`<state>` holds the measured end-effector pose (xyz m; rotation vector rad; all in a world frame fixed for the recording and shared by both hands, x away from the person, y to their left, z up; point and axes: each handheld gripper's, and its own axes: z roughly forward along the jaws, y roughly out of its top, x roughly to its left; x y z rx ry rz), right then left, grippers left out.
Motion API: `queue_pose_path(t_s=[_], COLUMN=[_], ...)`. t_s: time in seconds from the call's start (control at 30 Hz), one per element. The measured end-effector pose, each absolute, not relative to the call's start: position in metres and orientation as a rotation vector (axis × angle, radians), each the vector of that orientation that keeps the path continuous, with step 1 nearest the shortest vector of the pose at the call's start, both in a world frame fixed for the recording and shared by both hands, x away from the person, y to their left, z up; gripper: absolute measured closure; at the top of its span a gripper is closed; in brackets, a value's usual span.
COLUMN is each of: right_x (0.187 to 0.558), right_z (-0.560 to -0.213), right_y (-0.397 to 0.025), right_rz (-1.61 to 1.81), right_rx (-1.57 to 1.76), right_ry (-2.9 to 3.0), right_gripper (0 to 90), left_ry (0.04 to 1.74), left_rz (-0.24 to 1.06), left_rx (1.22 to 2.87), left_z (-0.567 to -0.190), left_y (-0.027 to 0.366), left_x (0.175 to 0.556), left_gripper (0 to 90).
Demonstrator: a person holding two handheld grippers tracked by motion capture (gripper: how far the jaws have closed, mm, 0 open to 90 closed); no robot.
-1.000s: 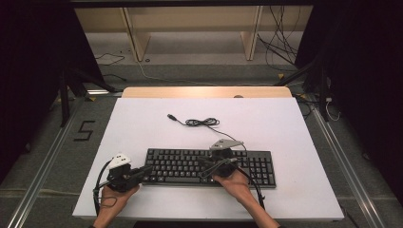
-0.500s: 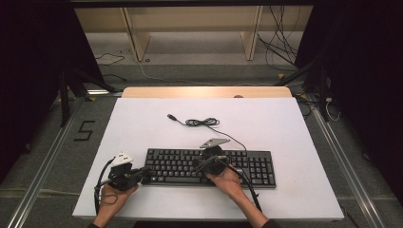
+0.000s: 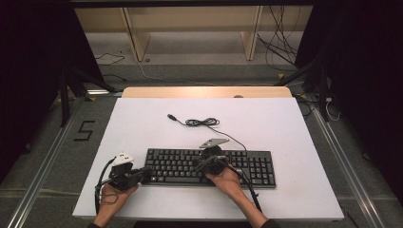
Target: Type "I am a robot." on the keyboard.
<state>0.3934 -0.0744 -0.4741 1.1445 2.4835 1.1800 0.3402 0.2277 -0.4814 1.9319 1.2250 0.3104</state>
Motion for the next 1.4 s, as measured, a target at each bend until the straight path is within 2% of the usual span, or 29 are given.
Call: queue_pose_path(t_s=[0.97,1.4], right_x=[0.3934,0.3909], right_z=[-0.4787,-0.4714], right_y=[-0.0724,-0.0756], right_rz=[1.148,1.215], right_rx=[1.142,1.159], right_ry=[2.488,2.482], right_gripper=[90.0,89.5], left_ry=[1.253,1.203], left_rz=[0.294,0.32], left_rx=[1.933,1.888], left_z=[-0.4852,-0.4771], left_y=[0.227,0.2268], left_x=[0.3423,0.3372], left_gripper=[89.1,86.2])
